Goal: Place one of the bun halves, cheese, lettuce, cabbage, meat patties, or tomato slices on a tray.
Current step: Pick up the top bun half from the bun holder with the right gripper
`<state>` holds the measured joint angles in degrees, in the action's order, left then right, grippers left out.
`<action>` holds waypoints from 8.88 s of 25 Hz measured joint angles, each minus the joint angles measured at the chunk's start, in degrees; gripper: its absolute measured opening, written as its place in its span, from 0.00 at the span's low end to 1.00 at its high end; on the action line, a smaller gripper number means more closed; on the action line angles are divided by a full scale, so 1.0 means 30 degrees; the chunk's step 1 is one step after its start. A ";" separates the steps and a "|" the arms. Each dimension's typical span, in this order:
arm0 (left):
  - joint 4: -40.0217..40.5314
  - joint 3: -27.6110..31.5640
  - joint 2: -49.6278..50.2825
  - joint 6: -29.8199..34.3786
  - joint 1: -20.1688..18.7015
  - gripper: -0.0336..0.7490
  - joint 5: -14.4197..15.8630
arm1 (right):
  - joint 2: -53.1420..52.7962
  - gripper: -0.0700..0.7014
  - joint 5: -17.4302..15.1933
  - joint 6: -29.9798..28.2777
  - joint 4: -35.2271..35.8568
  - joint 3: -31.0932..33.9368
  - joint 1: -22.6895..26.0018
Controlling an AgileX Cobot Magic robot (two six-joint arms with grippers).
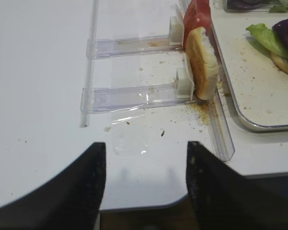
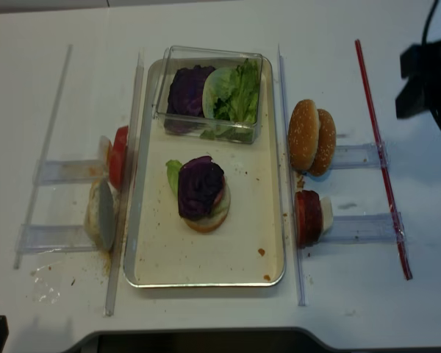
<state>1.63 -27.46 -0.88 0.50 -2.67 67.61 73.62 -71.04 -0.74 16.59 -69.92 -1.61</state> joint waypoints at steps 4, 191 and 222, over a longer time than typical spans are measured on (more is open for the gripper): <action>0.0000 0.0000 0.0000 0.0000 0.0000 0.50 0.0000 | 0.2395 0.68 0.0005 0.0000 0.0029 -0.2881 0.0000; 0.0000 0.0000 0.0000 0.0000 0.0000 0.50 0.0000 | 1.2107 0.26 0.0260 0.3662 0.0175 -0.7114 -0.6167; 0.0000 0.0000 0.0000 0.0000 0.0000 0.50 0.0000 | 1.0791 0.26 0.0227 0.3002 0.3678 -0.7479 -0.6167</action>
<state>1.63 -27.46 -0.88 0.50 -2.67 67.61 106.00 -70.36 8.27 27.63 -92.35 -20.11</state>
